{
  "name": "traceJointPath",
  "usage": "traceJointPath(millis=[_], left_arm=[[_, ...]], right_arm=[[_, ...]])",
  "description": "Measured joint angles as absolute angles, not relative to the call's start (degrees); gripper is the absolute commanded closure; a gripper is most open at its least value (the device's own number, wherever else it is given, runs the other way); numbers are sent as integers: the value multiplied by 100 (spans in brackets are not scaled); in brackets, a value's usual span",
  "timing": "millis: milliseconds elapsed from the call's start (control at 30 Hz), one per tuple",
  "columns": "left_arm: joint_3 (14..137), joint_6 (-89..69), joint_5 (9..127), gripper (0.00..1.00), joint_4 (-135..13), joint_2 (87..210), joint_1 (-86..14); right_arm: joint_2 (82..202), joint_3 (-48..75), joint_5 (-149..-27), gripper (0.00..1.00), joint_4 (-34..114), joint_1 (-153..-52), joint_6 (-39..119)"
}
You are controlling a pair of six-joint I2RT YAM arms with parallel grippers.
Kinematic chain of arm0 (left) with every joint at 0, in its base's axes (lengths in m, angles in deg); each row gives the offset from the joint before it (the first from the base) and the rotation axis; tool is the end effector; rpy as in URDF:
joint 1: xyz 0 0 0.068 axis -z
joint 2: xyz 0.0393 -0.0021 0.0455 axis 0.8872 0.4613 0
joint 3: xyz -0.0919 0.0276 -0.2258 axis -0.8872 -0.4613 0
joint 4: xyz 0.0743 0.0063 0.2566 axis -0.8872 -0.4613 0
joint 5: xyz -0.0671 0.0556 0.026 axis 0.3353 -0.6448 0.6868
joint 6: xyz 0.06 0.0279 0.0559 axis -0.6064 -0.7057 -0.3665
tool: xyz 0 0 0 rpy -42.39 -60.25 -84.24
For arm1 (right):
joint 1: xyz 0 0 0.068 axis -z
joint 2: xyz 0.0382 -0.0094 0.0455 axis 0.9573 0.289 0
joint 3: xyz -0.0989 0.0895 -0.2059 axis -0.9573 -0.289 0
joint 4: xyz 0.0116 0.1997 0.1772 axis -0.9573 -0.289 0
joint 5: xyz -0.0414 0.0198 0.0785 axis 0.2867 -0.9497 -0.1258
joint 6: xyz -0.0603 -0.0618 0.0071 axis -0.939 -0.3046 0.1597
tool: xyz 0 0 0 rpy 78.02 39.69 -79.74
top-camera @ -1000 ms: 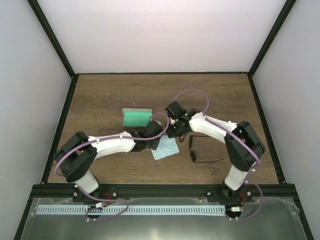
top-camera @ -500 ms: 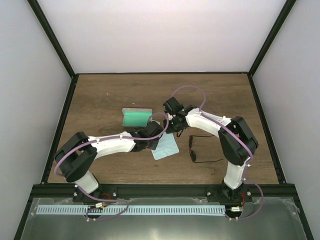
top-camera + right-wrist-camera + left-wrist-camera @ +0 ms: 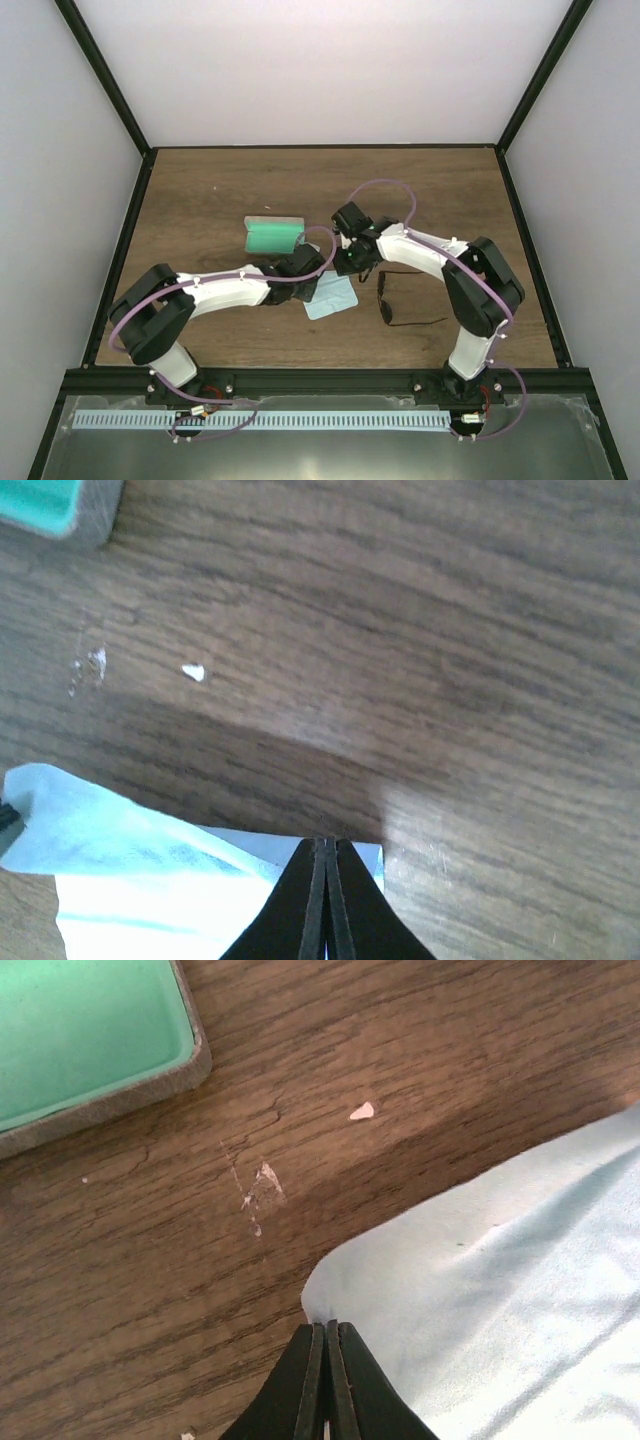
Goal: Organize the sunglasses
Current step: Fold the glasses cleaning cloth at the center of the board.
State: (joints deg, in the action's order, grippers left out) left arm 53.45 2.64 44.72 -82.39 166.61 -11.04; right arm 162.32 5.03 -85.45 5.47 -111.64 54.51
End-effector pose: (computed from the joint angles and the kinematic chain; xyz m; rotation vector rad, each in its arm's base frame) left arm 0.2188 -0.2431 0.0905 0.5353 2.5443 -0.1235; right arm 0.2796 0.2298 0.1131 -0.4397 2.8090 0.3642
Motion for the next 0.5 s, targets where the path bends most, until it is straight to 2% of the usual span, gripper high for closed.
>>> traceJointPath(millis=[500], left_arm=[[4761,406,4867,96,-7926,16331,-1100]], right_arm=[[15823,3,-8870,99,683,-11164,5619]])
